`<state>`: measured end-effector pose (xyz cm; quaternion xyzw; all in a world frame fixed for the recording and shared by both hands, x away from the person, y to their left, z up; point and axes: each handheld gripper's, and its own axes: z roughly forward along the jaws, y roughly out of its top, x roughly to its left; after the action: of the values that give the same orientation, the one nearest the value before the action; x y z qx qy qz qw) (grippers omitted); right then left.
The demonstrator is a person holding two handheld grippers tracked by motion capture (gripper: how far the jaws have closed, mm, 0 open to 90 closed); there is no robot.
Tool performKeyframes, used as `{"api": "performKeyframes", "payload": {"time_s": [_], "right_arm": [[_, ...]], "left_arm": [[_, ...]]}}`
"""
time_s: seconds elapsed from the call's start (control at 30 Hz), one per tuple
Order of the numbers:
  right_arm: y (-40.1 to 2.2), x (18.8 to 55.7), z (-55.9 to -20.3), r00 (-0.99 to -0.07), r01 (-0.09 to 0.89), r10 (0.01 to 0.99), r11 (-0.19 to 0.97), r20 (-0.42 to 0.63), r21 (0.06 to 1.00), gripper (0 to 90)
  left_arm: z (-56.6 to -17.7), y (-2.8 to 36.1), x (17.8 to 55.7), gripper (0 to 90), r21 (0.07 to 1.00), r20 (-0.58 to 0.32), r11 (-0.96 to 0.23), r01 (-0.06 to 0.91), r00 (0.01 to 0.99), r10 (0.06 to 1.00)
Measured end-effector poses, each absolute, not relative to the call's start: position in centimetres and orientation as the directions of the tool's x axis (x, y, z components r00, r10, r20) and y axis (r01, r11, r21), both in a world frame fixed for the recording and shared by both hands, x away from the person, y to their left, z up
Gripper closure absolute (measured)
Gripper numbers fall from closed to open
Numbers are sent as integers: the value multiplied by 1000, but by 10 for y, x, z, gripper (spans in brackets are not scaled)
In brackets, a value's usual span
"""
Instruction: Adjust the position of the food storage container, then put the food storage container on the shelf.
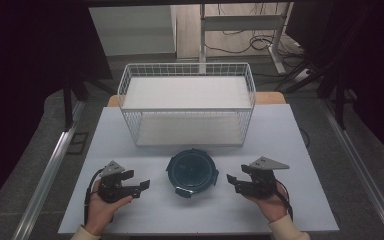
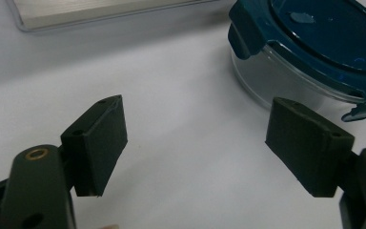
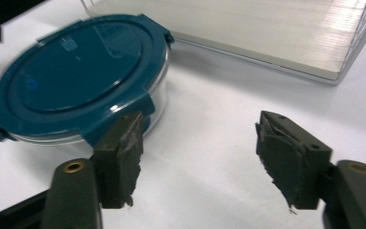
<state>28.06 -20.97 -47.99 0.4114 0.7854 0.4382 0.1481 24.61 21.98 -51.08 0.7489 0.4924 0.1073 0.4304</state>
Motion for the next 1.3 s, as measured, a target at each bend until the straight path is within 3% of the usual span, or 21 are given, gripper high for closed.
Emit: {"api": "performKeyframes", "payload": {"time_s": [0.27, 0.67, 1.07, 1.3], "right_arm": [[-208, 278, -482, -633, 504, 764, 284, 125, 816, 222], [-204, 279, -482, -627, 535, 766, 290, 142, 794, 218], [-189, 289, -467, -583, 642, 746, 180, 322, 745, 216], [-177, 296, -463, -544, 685, 734, 108, 408, 720, 187]], "left_arm": [[-510, 220, 246, 214, 750, -266, -143, 646, 492, 829], [-502, 214, 246, 213, 748, -269, -142, 648, 491, 828], [-475, 211, 270, 210, 705, -445, -23, 709, 467, 765], [-466, 195, 293, 204, 675, -484, -56, 736, 499, 719]]}}
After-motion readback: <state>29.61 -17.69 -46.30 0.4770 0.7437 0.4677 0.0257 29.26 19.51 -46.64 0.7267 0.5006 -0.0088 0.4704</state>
